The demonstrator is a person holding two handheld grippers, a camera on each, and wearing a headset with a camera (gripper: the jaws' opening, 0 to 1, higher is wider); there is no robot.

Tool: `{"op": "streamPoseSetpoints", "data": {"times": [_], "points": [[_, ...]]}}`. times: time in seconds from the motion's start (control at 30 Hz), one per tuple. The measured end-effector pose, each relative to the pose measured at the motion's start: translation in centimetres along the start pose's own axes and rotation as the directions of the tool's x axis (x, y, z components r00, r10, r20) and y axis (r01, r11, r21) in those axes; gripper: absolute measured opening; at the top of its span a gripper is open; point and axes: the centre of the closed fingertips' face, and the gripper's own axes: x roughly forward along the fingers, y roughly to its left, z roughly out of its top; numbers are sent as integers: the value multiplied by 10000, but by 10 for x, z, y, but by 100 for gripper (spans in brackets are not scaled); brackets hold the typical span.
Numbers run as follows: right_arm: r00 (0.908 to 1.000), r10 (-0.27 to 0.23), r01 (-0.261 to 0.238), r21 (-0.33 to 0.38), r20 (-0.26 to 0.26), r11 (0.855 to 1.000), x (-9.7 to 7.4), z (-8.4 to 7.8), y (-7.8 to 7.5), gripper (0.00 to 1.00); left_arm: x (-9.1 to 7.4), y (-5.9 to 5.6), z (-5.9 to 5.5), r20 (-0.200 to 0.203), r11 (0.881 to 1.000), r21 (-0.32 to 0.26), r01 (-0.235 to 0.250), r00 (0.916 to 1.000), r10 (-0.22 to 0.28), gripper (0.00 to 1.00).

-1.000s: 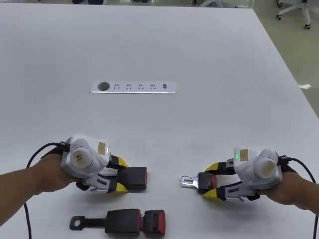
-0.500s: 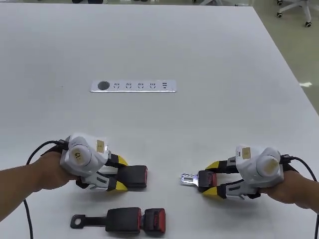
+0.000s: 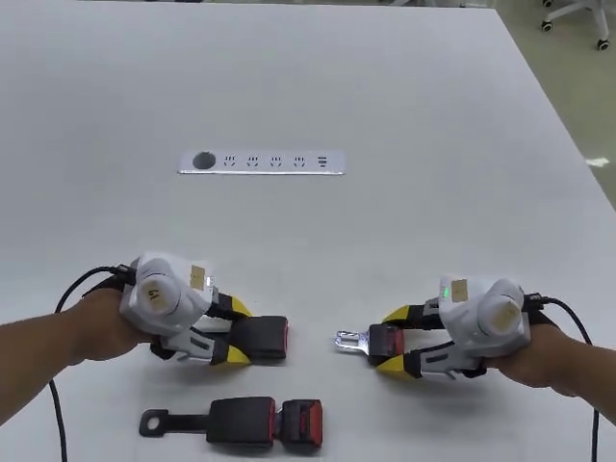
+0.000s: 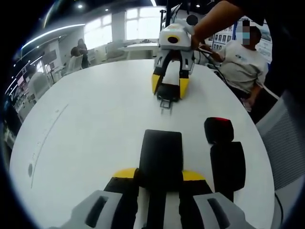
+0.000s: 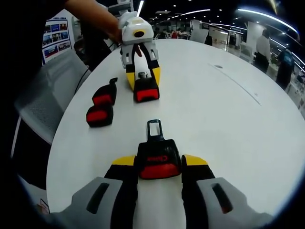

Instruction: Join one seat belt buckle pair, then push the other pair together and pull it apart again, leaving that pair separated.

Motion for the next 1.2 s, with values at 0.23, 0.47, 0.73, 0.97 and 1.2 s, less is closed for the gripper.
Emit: {"op": "streamPoseSetpoints", "data": {"times": [0.23, 0.47, 0.73, 0.97, 1.2], "points": [[9999, 167, -167, -157, 45, 9997, 18, 13, -1, 34, -1, -1, 2, -36, 10000, -20, -12, 10000, 12, 33], [9994, 356, -356, -364, -12, 9987, 33, 23, 1, 34, -1, -1, 2, -40, 10000, -28, 2, 10000, -2, 33], [9987, 503, -506, -511, -89, 9974, 45, 33, 4, 34, -1, -2, 2, -58, 10000, 10, -2, 10000, 3, 33], [9977, 647, -659, -703, -187, 9953, 53, 40, 4, 34, -1, -1, -1, -119, 10000, 40, 17, 9999, -17, 33], [9970, 749, -762, -767, -192, 9941, 59, 49, 8, 34, -1, 0, 0, -204, 10000, 94, 24, 9998, -22, 33]]}}
